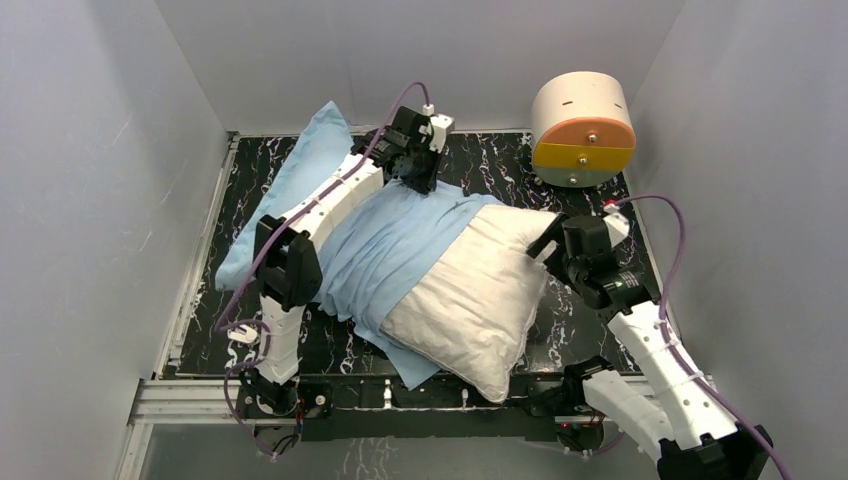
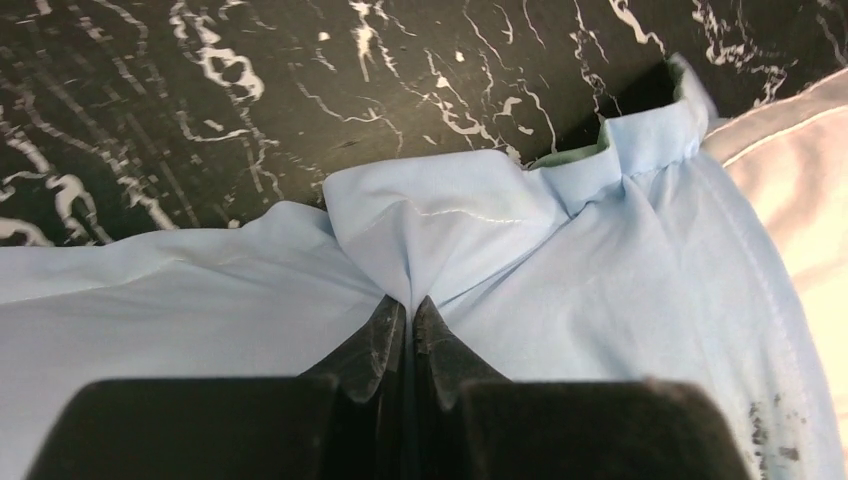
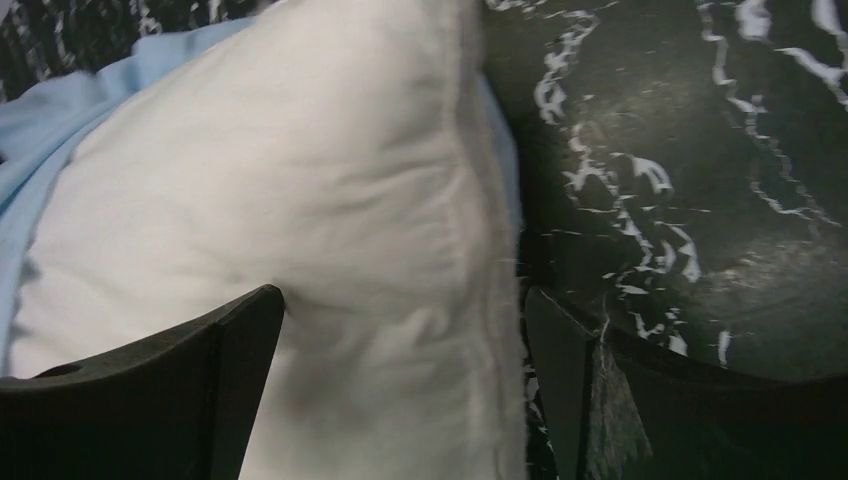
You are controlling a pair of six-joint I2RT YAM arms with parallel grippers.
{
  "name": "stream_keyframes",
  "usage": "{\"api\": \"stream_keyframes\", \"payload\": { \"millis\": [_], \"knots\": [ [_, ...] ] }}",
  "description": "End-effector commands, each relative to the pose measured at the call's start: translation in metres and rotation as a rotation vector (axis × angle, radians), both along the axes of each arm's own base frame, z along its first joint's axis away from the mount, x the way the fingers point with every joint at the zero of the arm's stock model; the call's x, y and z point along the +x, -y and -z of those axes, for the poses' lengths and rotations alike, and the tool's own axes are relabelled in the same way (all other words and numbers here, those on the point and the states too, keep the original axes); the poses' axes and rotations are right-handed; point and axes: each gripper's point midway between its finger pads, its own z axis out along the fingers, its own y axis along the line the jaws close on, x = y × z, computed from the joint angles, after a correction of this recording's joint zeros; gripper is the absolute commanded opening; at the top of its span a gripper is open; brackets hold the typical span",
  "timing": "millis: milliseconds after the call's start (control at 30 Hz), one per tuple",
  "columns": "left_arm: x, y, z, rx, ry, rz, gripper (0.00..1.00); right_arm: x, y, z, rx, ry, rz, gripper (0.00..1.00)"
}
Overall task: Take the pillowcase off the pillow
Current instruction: Remove the pillow from the pillowcase.
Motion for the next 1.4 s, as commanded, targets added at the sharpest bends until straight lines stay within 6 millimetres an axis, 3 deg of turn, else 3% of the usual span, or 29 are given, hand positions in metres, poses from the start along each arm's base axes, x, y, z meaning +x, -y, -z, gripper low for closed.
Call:
{"api": "stream_keyframes", "payload": {
  "millis": [0, 67, 167, 233, 333, 400, 500, 533, 567, 700, 867, 967, 1033, 1167, 1333, 1367],
  "knots": [
    [-0.007, -0.018, -0.093, -0.149, 0.137, -0.077, 0.0, -0.01, 0.049, 0.001, -0.108, -0.068, 0.149, 0.99],
    [-0.015, -0.014, -0.109, -0.204, 0.156, -0.052, 0.0, 0.003, 0.041, -0.005, -0.033, -0.046, 0.109, 0.99],
    [-0.024, -0.014, -0.124, -0.254, 0.172, -0.037, 0.0, 0.031, 0.012, -0.027, 0.121, 0.037, -0.036, 0.99],
    [-0.029, -0.014, -0.13, -0.268, 0.178, -0.029, 0.0, 0.046, -0.013, -0.041, 0.23, 0.081, -0.163, 0.99],
    [-0.036, -0.015, -0.129, -0.28, 0.166, -0.02, 0.0, 0.069, -0.036, -0.049, 0.323, 0.118, -0.282, 0.99],
    [-0.04, -0.016, -0.132, -0.294, 0.17, -0.019, 0.0, 0.081, -0.047, -0.051, 0.372, 0.156, -0.342, 0.9],
    [-0.044, -0.017, -0.14, -0.315, 0.184, -0.018, 0.0, 0.087, -0.061, -0.066, 0.461, 0.283, -0.432, 0.2],
    [-0.044, -0.019, -0.144, -0.312, 0.193, -0.018, 0.0, 0.088, -0.059, -0.071, 0.48, 0.316, -0.423, 0.06],
    [-0.044, -0.022, -0.146, -0.3, 0.207, -0.025, 0.0, 0.088, -0.056, -0.075, 0.483, 0.343, -0.408, 0.0],
    [-0.033, -0.061, -0.165, -0.191, 0.337, -0.147, 0.0, 0.09, -0.024, -0.087, 0.312, 0.39, -0.308, 0.0],
    [-0.009, -0.137, -0.187, -0.051, 0.486, -0.406, 0.0, 0.087, 0.033, -0.08, 0.109, 0.363, -0.066, 0.0],
    [0.002, -0.183, -0.188, 0.012, 0.512, -0.54, 0.0, 0.081, 0.047, -0.07, 0.128, 0.339, 0.004, 0.0],
    [0.004, -0.199, -0.187, 0.004, 0.498, -0.567, 0.0, 0.078, 0.048, -0.062, 0.154, 0.326, 0.019, 0.0],
    [-0.002, -0.196, -0.188, -0.057, 0.482, -0.53, 0.0, 0.075, 0.042, -0.057, 0.185, 0.331, -0.005, 0.0],
    [-0.016, -0.175, -0.188, -0.152, 0.445, -0.428, 0.0, 0.073, 0.039, -0.067, 0.167, 0.341, -0.042, 0.0],
    [-0.019, -0.17, -0.189, -0.175, 0.441, -0.405, 0.0, 0.073, 0.039, -0.069, 0.16, 0.333, -0.051, 0.06]
  ]
}}
